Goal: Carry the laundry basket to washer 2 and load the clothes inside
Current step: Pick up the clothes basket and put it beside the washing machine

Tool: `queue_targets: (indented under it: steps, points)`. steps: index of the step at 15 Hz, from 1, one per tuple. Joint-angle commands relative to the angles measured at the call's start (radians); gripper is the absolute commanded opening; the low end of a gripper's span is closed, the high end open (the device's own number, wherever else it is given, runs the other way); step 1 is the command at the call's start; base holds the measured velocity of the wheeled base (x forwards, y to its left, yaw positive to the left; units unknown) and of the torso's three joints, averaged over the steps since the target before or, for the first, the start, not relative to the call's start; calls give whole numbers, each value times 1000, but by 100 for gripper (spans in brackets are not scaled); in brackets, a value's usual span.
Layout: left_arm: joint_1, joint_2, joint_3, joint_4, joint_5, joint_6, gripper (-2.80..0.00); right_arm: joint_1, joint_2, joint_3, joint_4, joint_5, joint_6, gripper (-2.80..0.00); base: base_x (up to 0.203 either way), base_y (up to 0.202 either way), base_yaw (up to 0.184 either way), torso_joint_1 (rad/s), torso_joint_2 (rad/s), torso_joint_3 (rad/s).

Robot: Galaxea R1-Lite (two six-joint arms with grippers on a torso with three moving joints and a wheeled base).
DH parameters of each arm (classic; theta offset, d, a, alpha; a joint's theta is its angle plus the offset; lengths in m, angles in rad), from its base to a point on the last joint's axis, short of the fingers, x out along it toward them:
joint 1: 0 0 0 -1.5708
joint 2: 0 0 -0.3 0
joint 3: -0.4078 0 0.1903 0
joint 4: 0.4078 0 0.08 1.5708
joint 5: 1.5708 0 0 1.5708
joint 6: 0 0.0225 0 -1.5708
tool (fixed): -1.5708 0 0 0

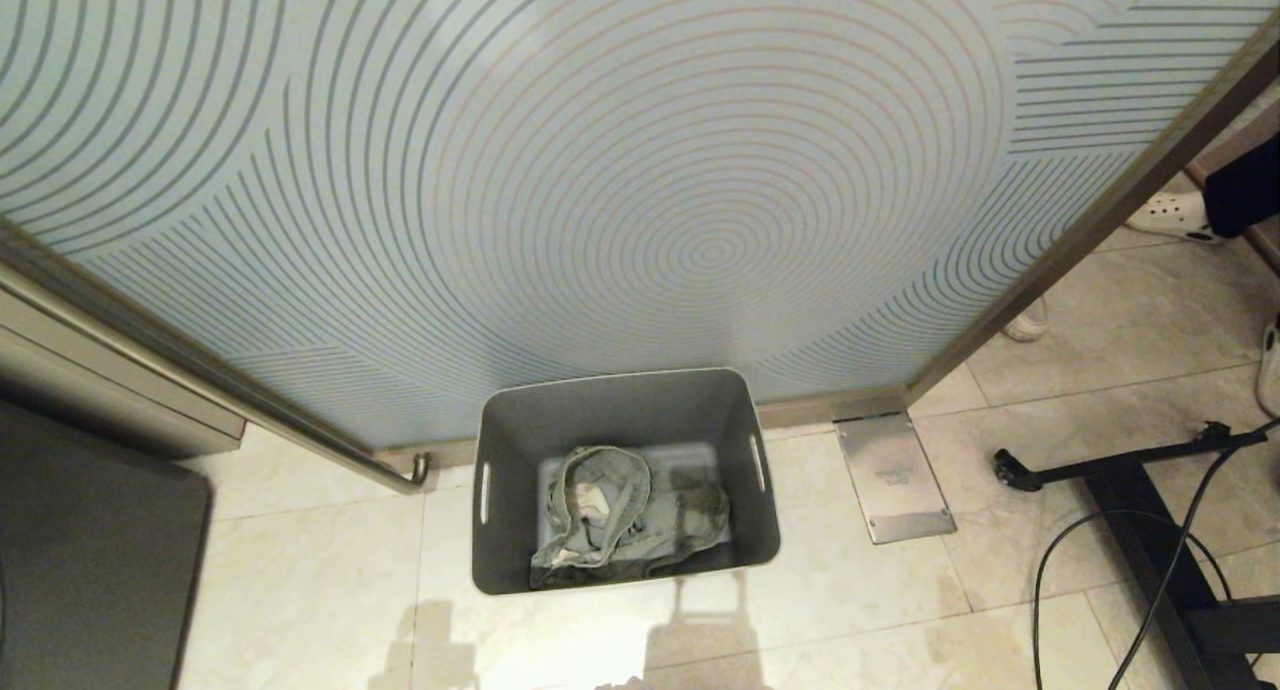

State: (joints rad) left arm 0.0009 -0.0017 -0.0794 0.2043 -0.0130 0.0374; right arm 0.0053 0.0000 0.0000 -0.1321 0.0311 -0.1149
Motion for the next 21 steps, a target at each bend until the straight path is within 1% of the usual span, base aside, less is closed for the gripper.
queue_targets:
  steps: [1, 4, 6, 14, 16, 18, 19, 20, 21]
  points:
    - [1, 2, -2, 1, -1, 1, -280, -1, 2, 40, -1, -2, 1, -280, 0, 0, 0, 0, 0, 0]
    - [1, 2, 0, 3, -5, 31, -280, 1, 2, 40, -1, -3, 9, -280, 0, 0, 0, 0, 0, 0]
    - [1, 2, 0, 3, -7, 38, -280, 1, 2, 40, -1, -2, 0, -280, 0, 0, 0, 0, 0, 0]
    - [1, 2, -2, 3, -7, 36, -280, 1, 2, 40, -3, -2, 11, -280, 0, 0, 0, 0, 0, 0]
    - [1, 2, -2, 3, -9, 30, -280, 1, 2, 40, -30, -3, 18, -280, 0, 0, 0, 0, 0, 0]
    - [1, 2, -2, 3, -24, 26, -280, 1, 2, 40, -33, -8, 21, -280, 0, 0, 0, 0, 0, 0]
    - [1, 2, -7, -1, -27, 30, -280, 1, 5, 32, -30, -6, 22, -280, 0, 0, 0, 0, 0, 0]
    - [1, 2, -26, -13, -42, 26, -280, 0, 19, -11, -24, -6, 28, -280, 0, 0, 0, 0, 0, 0]
    - [1, 11, -79, -14, -77, 16, -280, 0, 52, -96, -6, -10, 45, -280, 0, 0, 0, 0, 0, 0]
